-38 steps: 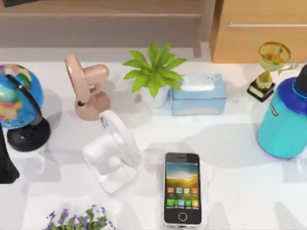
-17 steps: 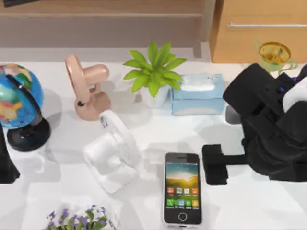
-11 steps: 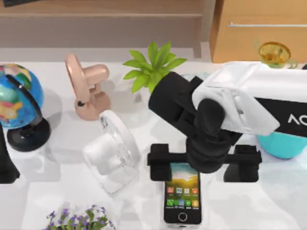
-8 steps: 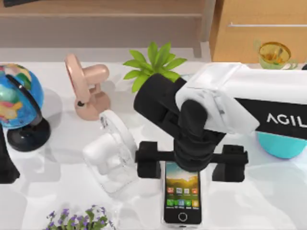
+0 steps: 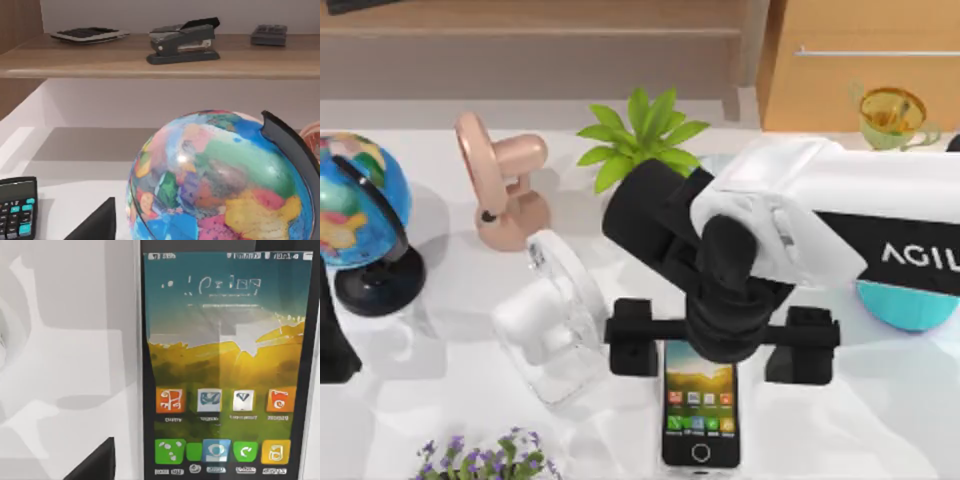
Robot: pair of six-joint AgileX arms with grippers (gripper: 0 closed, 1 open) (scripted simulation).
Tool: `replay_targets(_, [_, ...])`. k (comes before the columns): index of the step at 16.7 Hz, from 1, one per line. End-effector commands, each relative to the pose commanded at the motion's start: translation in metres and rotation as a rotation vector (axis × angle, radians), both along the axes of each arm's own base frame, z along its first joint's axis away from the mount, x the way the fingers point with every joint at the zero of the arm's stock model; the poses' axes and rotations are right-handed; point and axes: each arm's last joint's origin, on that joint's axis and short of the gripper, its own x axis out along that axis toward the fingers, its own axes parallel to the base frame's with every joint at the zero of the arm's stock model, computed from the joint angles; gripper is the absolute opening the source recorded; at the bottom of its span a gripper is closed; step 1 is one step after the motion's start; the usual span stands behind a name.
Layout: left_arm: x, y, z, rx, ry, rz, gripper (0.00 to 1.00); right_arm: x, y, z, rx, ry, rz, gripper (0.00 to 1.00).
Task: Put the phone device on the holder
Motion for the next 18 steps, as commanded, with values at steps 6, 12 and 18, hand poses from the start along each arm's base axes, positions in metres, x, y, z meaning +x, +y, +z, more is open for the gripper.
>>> replay_targets(6, [0.000,0.000,0.000,0.000,0.000,0.000,1.00,-0.009,-0.012,-0.035,-0.005,0.004,0.002,1.00])
replay_targets(12, [0.000,0.000,0.000,0.000,0.000,0.000,1.00,0.009,0.002,-0.076,-0.005,0.002,0.000,1.00])
replay_targets(18, [0.000,0.000,0.000,0.000,0.000,0.000,1.00,0.013,0.006,-0.078,-0.001,-0.001,0.000,1.00])
